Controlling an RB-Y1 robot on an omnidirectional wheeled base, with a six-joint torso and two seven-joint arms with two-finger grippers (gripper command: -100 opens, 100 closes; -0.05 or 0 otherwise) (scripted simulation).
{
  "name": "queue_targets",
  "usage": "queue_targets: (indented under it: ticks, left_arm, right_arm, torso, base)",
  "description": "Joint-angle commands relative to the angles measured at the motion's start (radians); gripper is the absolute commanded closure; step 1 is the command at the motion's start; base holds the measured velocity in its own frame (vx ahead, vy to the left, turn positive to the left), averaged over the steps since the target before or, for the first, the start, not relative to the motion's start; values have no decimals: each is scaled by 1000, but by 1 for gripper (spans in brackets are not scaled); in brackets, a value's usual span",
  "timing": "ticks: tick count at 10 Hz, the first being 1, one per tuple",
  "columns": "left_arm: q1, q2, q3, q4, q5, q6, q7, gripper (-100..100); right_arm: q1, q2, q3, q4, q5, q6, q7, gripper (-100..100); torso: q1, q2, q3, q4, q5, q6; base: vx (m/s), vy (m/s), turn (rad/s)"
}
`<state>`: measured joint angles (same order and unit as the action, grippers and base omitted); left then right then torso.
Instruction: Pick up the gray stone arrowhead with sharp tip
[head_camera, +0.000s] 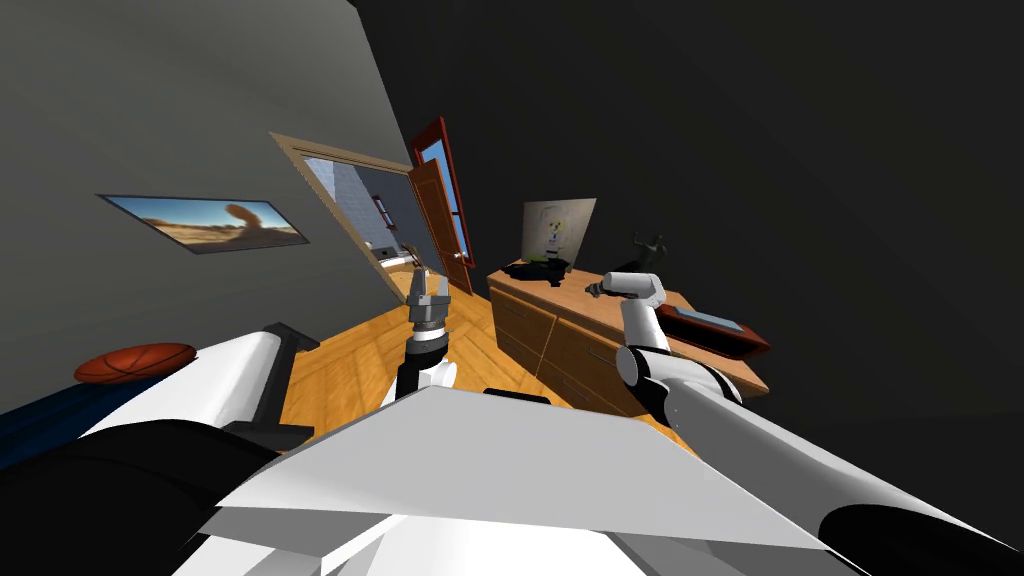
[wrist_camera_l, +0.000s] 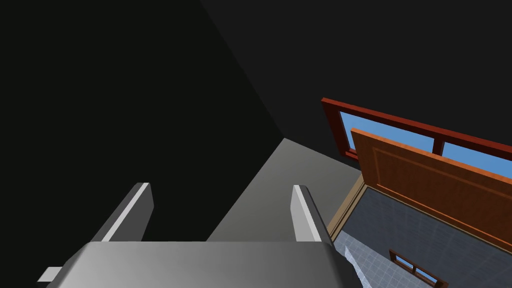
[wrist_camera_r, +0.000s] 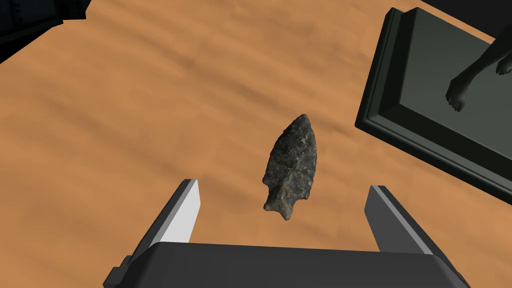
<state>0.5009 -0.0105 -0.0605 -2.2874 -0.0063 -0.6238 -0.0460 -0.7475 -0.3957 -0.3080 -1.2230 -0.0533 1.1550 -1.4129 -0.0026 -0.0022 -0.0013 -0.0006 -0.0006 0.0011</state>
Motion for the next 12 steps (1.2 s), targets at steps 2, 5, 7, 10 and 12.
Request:
queue_targets:
  ticks: [2,5,7,10,12]
  left_arm:
    - [0,0,0,0,0,0,0,0]
    - [0,0,0,0,0,0,0,0]
    - [0,0,0,0,0,0,0,0]
    - [0,0,0,0,0,0,0,0]
    - [0,0,0,0,0,0,0,0]
  right_arm:
    - [-41,-17,-26,50,10,81,-44,-100]
    - [-68,-29,-42,85,16,151,-68,-100]
    - [-113,-51,-71,148,28,218,-109,-100]
    - [-147,-69,-95,197,38,294,-139,-100]
    - [-170,-83,-112,233,46,339,-159,-100]
  torso:
    - [0,0,0,0,0,0]
    - [0,0,0,0,0,0]
    - [0,0,0,0,0,0]
    - [0,0,0,0,0,0]
    - [-1,-1,-1,0,0,0]
  base:
    - [39,-31,75]
    - [32,-30,62]
    - [44,-48,101]
    - [42,-40,83]
    - [50,-50,74]
